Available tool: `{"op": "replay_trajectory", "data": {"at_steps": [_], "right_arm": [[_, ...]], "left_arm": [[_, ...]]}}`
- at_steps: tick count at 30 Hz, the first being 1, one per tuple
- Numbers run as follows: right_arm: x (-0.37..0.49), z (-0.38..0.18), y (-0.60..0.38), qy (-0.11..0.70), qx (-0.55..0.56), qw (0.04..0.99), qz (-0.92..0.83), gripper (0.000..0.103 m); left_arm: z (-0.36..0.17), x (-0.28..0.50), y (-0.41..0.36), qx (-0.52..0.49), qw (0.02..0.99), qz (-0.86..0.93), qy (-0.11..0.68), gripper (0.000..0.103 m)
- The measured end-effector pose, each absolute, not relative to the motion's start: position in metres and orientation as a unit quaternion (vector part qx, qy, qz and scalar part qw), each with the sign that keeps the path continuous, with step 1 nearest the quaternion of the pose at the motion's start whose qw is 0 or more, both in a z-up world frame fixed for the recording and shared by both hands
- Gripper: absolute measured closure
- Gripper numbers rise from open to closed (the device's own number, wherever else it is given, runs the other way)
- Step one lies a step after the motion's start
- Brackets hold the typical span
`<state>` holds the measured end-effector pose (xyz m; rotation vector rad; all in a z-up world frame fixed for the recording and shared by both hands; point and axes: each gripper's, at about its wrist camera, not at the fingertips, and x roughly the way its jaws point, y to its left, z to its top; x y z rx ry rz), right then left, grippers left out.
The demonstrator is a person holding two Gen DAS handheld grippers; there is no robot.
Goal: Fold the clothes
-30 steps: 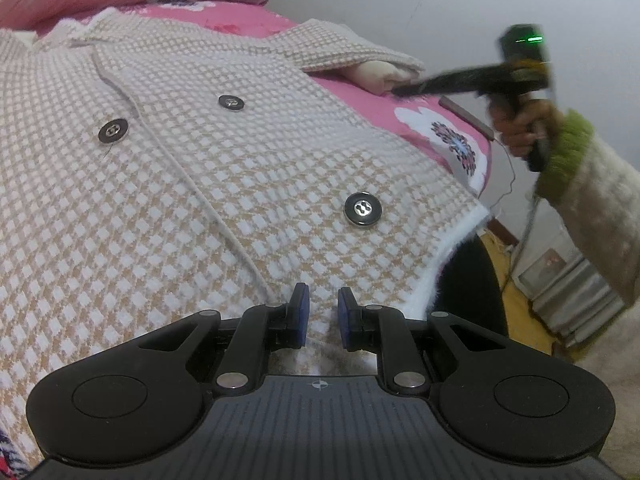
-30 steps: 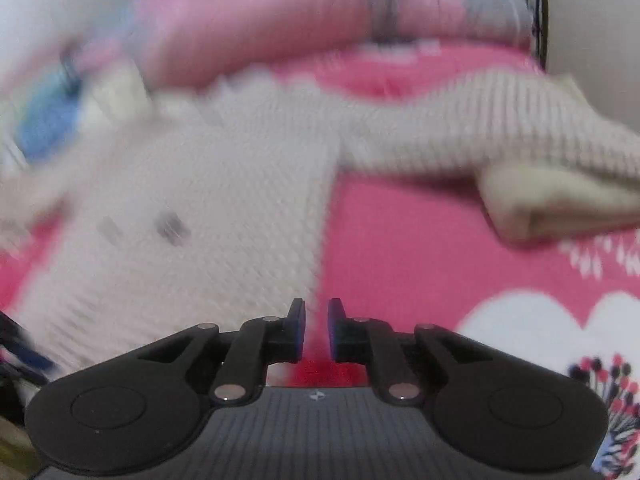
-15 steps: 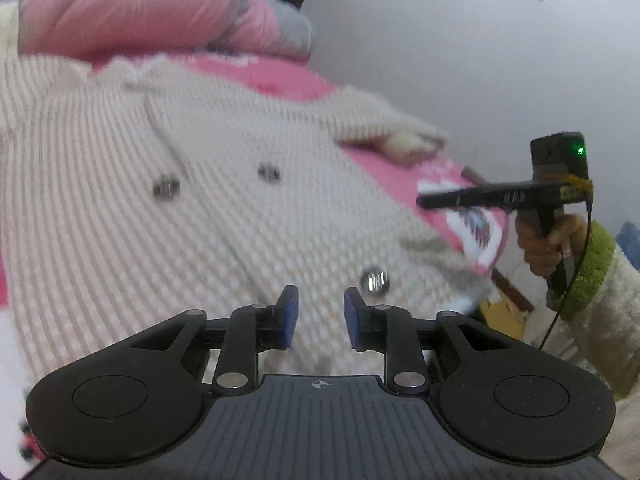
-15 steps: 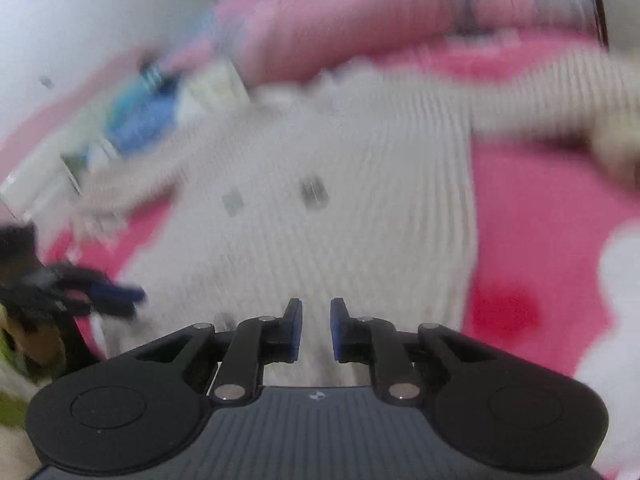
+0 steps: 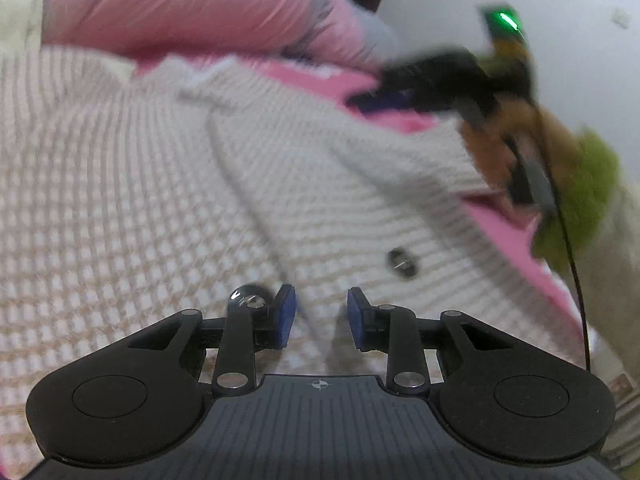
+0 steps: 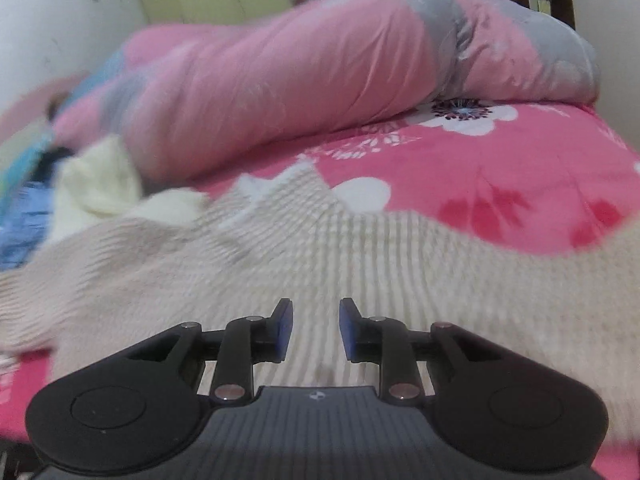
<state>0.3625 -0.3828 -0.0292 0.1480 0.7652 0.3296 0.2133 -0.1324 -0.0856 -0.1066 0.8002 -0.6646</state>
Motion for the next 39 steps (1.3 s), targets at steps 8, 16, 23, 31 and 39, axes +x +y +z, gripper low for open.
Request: {"op": "replay_trajectory", "data": {"at_steps": [8,16,23,31,39], "right_arm": [[0.462,-0.092,-0.383,0.372,0.061,0.924,0.061,0.085],[0.451,-0.072,-0.317,0.345,-0.003,0.925,0.158,0.084],[0.466,-0.078,-0.331,0.351,0.133,0.920,0.117,0.083],[0.297,-0.009,-0.462,0.285,0.248,0.924,0.063,0.060],[0.157,-0.024,-0.661,0.184,0.407,0.874,-0.193,0.058]], "left_arm": [[-0.103,0.209,-0.112,-0.096,0.866,-0.350,0.346,0.075],[-0.112,0.214,-0.104,-0.138,0.854,-0.364,0.344,0.075],[-0.110,0.207,-0.104,-0.132,0.859,-0.362,0.338,0.075],[-0.112,0.206,-0.104,-0.131,0.860,-0.362,0.335,0.074],[-0.112,0.205,-0.104,-0.125,0.862,-0.360,0.334,0.074]]}}
